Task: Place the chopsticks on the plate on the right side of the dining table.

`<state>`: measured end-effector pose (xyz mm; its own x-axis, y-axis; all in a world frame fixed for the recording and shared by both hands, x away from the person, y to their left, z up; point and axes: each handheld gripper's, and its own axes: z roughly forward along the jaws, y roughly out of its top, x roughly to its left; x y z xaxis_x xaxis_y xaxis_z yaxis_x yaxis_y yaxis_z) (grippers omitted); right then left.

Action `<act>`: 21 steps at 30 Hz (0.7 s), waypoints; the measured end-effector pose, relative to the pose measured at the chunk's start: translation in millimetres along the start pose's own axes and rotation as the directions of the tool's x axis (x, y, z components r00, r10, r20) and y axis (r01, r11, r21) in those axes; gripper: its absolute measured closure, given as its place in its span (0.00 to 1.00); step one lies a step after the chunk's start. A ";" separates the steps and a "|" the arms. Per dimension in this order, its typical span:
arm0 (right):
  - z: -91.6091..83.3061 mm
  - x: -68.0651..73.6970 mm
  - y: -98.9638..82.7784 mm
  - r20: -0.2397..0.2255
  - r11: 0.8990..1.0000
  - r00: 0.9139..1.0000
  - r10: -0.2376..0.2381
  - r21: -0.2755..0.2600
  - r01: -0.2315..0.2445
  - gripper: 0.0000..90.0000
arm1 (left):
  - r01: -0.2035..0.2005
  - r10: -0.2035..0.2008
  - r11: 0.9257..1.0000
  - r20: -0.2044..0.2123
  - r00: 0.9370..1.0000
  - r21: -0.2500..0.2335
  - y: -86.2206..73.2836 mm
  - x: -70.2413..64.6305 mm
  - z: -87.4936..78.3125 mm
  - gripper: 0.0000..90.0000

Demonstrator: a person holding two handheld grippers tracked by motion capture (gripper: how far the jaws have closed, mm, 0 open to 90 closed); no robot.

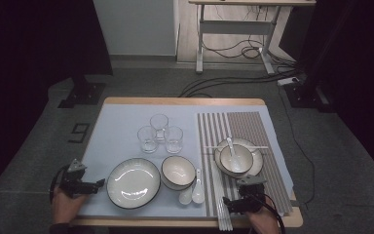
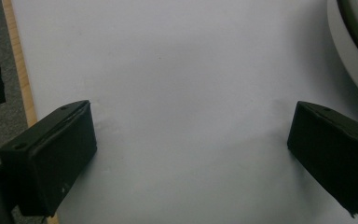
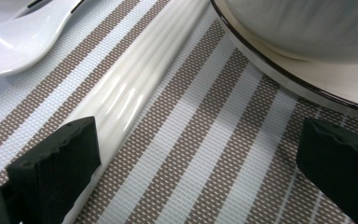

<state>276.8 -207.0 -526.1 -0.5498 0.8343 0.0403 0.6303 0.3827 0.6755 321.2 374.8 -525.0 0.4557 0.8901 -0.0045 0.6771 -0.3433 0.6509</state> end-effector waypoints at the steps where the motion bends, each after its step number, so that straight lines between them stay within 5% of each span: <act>1: 0.3 0.5 0.1 -0.001 1.000 1.000 -0.002 0.000 0.002 0.00 | 0.000 0.000 1.000 0.000 1.000 0.000 0.0 0.0 0.0 0.01; 21: -4.3 -10.9 -5.5 0.038 0.999 0.999 0.006 0.035 -0.007 0.04 | 0.001 -0.001 1.000 0.000 1.000 -0.001 0.0 0.0 0.0 0.01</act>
<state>277.0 -219.9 -527.1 -0.5248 0.8511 0.0162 0.6533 0.3904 0.6487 321.1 374.8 -525.0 0.4550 0.8905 -0.0054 0.6771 -0.3420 0.6516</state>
